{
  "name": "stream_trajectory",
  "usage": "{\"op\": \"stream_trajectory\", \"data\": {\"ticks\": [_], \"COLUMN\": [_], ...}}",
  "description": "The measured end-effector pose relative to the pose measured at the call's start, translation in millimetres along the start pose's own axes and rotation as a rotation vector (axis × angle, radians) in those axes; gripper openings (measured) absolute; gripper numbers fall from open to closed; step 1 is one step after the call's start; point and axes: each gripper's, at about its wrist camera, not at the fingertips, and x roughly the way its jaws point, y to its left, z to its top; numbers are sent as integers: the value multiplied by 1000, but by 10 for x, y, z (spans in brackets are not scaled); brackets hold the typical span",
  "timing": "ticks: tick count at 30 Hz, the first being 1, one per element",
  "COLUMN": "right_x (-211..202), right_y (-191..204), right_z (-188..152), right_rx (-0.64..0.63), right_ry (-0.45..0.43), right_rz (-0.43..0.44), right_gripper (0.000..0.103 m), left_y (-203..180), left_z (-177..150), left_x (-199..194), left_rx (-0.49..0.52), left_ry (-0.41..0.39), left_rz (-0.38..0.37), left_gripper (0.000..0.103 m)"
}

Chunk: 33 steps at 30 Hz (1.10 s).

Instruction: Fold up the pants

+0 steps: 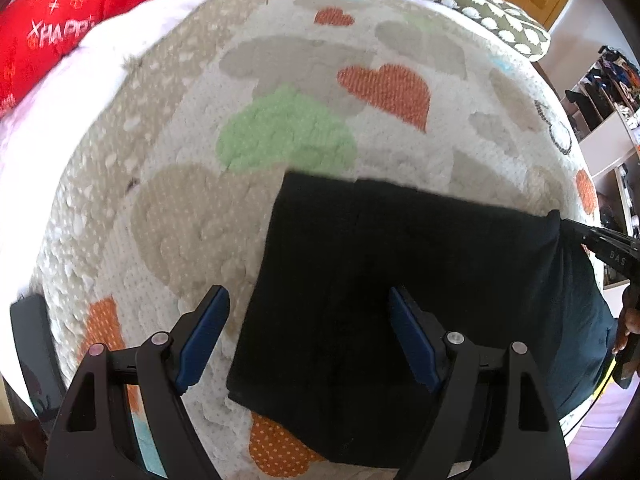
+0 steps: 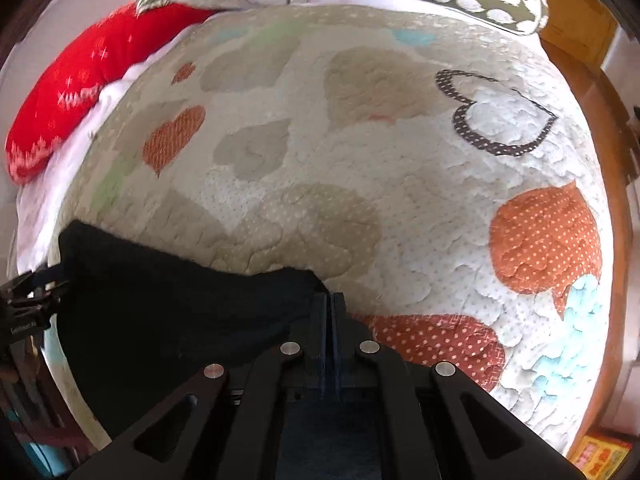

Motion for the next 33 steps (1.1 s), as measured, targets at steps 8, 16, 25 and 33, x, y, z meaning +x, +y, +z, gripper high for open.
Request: {"op": "stream_trajectory", "data": {"ticks": [8, 16, 25, 33], "right_x": [-272, -482, -603, -654], "right_y": [-3, -8, 0, -61], "right_z": [-84, -313, -494, -604], "right_rx": [16, 33, 13, 34], "right_ry": [-7, 1, 15, 22], "right_rz": [-26, -19, -85, -96], "right_gripper": [25, 27, 33, 44], "left_y": [-90, -422, -684, -903], "left_z": [-16, 20, 81, 37], "left_x": [-222, -354, -496, -472], "left_rx": [19, 81, 109, 146], "left_ry": [-24, -55, -90, -83], "left_rz": [-14, -10, -51, -76], "left_gripper": [81, 83, 83, 83]}}
